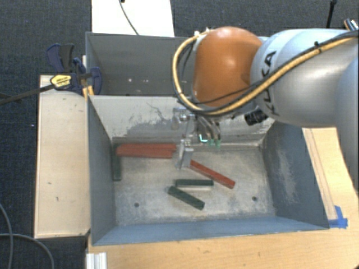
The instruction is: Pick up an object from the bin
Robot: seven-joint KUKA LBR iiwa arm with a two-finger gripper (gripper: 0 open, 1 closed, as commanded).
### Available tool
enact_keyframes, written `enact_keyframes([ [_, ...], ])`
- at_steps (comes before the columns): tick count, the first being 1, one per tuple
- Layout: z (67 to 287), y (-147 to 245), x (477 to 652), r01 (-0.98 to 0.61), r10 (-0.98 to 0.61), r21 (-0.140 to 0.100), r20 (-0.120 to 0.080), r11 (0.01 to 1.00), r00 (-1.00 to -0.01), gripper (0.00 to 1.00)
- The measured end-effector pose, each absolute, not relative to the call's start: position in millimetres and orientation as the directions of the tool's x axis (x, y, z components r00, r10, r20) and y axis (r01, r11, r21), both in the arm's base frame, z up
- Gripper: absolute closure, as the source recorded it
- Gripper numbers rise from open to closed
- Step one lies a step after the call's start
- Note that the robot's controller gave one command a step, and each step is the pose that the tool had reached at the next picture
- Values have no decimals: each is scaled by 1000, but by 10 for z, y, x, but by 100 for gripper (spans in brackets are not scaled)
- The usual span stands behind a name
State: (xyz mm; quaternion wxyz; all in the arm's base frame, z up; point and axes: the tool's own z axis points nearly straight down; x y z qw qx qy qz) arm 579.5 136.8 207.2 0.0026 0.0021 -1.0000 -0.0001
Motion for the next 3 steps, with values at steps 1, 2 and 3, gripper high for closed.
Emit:
enact_keyframes([
  [1,867,908,5417,1,1,-2,8,1000,-1000,0],
  [2,705,556,5634,-340,-340,-1,-6,940,-940,0],
  [3,730,574,5646,-336,-335,0,-10,942,-942,100],
])
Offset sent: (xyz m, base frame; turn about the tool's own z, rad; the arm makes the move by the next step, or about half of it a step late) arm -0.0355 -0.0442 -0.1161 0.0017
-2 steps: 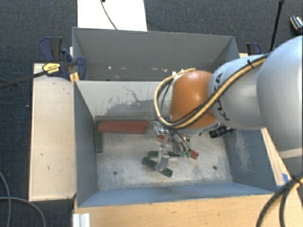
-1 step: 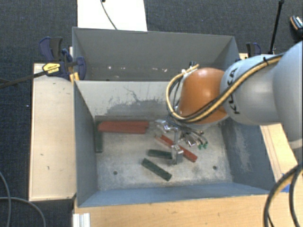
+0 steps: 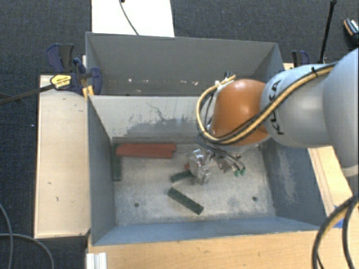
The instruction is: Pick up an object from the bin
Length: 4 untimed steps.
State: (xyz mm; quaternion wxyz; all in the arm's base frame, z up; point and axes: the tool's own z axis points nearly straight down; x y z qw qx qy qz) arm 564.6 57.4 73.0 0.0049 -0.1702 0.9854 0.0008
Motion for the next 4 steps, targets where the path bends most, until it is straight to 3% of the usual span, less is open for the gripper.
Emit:
enact_keyframes([
  [1,708,567,5630,-332,-332,0,-5,943,-943,0],
  [2,710,892,5769,-404,-404,0,-7,915,-915,0],
  [3,702,217,5493,-311,-311,-1,1,950,-950,0],
  [4,708,863,5607,-364,-364,2,-6,931,-931,0],
])
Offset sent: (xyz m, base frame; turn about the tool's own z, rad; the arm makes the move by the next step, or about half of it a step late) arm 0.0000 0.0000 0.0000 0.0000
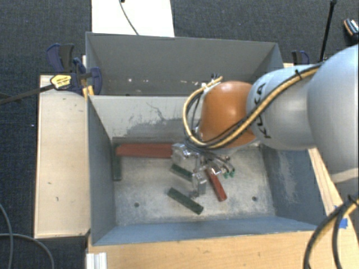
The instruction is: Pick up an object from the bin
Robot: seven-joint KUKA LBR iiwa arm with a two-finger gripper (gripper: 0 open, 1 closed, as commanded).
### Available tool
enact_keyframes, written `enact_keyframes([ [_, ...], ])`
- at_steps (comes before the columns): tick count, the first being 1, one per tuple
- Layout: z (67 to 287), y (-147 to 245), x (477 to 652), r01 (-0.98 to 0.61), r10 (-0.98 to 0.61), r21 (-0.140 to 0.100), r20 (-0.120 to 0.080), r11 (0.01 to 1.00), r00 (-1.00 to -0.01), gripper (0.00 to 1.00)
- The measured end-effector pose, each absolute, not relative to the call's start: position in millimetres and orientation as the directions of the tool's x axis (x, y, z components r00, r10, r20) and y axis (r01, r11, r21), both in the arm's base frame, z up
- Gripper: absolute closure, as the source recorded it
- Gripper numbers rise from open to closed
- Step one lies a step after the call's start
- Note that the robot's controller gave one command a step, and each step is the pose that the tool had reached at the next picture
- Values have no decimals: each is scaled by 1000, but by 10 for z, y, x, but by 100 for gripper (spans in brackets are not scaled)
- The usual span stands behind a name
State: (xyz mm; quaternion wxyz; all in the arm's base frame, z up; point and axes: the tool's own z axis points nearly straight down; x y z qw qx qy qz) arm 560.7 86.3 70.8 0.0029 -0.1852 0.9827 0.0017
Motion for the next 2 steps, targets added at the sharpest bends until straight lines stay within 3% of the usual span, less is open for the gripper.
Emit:
enact_keyframes([
  [1,708,824,5605,-356,-356,0,-4,934,-934,100],
  [2,2222,535,5734,-334,-334,-3,-12,943,-943,100],
])
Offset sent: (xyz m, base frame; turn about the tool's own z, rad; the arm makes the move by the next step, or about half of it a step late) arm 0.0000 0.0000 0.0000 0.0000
